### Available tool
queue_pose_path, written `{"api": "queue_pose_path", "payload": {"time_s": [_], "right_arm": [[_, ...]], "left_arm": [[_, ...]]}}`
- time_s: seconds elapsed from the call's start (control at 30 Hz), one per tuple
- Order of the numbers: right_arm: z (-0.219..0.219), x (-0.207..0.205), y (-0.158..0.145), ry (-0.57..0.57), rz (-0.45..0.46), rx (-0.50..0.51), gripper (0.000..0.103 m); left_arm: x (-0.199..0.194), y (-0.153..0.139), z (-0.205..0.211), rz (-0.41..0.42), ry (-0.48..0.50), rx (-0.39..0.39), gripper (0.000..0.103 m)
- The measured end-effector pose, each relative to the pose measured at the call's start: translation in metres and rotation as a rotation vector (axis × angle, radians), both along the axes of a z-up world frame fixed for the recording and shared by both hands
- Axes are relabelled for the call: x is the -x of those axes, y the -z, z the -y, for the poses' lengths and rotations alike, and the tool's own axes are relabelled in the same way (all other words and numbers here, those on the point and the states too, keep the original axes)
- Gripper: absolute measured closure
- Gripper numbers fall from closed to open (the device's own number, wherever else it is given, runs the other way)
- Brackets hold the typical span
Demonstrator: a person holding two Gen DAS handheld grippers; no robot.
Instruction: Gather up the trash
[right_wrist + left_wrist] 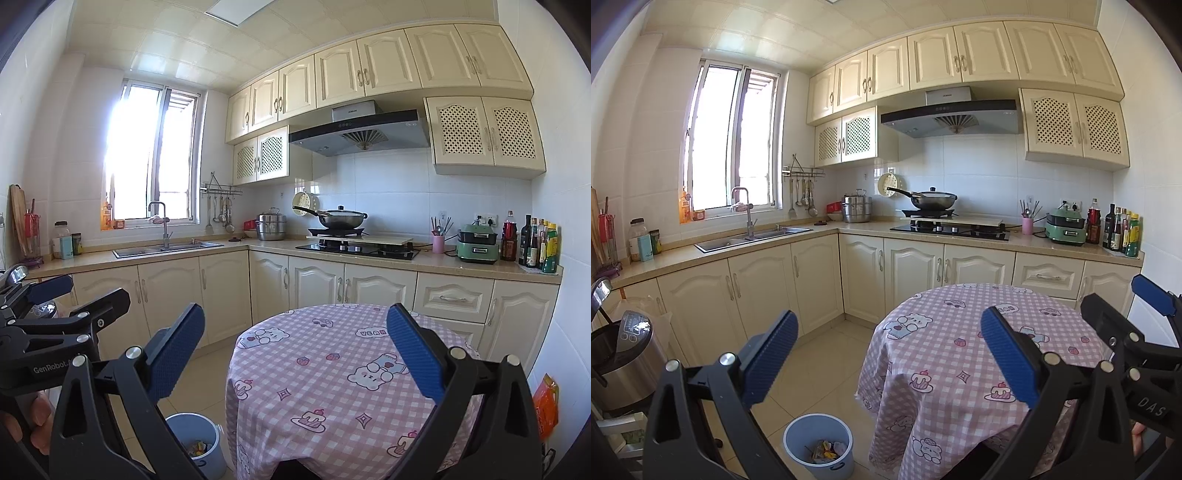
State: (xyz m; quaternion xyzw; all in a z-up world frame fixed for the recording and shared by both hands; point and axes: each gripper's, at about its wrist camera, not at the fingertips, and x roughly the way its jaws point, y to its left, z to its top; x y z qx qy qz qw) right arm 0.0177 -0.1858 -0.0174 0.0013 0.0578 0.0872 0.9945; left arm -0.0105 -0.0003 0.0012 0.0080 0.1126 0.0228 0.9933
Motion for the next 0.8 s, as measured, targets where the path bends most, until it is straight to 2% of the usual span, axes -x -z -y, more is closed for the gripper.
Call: {"api": "queue_pose_path", "payload": {"time_s": [0.8], "right_arm": [[0.0018,-0.0043,0.0048,-0.011,-0.016,-0.005,0.008]], "left_arm": [[-0.0031,0.0073,-0.0051,-0.021,-0.002,0.005,0.006]]}}
